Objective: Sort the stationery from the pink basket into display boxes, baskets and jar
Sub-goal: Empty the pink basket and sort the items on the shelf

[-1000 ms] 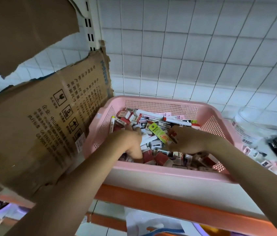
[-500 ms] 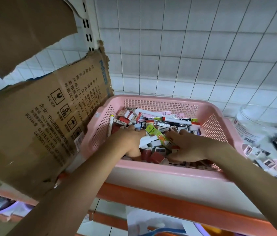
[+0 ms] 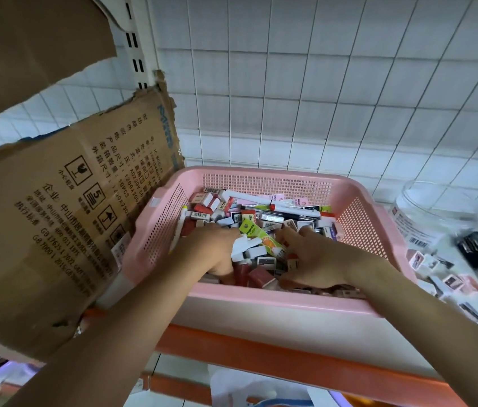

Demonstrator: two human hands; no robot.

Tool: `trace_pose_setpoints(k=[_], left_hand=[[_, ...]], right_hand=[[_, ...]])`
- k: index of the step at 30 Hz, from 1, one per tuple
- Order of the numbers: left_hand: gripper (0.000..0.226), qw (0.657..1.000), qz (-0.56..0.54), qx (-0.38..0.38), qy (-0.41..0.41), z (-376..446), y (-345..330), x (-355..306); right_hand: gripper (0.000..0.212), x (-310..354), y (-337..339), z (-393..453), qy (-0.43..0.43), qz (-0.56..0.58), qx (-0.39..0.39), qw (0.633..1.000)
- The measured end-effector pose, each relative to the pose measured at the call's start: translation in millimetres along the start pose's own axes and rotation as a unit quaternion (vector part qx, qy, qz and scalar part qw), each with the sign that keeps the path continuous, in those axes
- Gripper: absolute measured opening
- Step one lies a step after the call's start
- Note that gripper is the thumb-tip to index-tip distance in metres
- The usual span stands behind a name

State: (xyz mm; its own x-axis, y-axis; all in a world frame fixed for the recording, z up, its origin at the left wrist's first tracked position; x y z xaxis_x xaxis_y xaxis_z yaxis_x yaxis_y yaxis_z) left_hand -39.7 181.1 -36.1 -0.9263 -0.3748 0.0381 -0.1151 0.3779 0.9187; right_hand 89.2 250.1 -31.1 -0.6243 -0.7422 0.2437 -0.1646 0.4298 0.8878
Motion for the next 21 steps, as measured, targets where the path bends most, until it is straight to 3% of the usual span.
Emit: trace_pose_setpoints(k=[8, 17, 21], left_hand=[[0.064, 0.998, -0.059, -0.027, -0.008, -3.3, 0.7, 4.4], [0.049, 0.998, -0.028, -0.034, -0.045, -11.7, 6.8, -5.3], [0.062, 0.994, -0.063, -0.054, -0.076, -6.3, 7.6, -5.2]], right_hand=[[0.062, 0.9, 5.5, -0.5, 0.005, -0.011, -0.081, 0.997], [0.053, -4.3, 2.3, 7.2, -0.017, -0.013, -0.075, 0.997], [0.031, -14.6, 25.1, 1.5, -0.022, 0.059, -0.174, 0.983]])
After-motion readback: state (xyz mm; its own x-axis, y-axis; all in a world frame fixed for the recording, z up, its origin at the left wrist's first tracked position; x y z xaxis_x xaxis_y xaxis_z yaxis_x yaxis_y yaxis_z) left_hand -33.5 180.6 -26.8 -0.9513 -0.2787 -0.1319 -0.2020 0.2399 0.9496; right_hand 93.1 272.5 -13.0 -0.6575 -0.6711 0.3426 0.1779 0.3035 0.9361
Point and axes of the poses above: each hand's wrist, its own z-axis towards the middle knuckle, its own y-axis out of the back of the hand, x = y × z, the point moved 6 cm from there along z, towards the middle knuckle, and after that the axes turned 1 degree about -y, right-handed, at the moved point
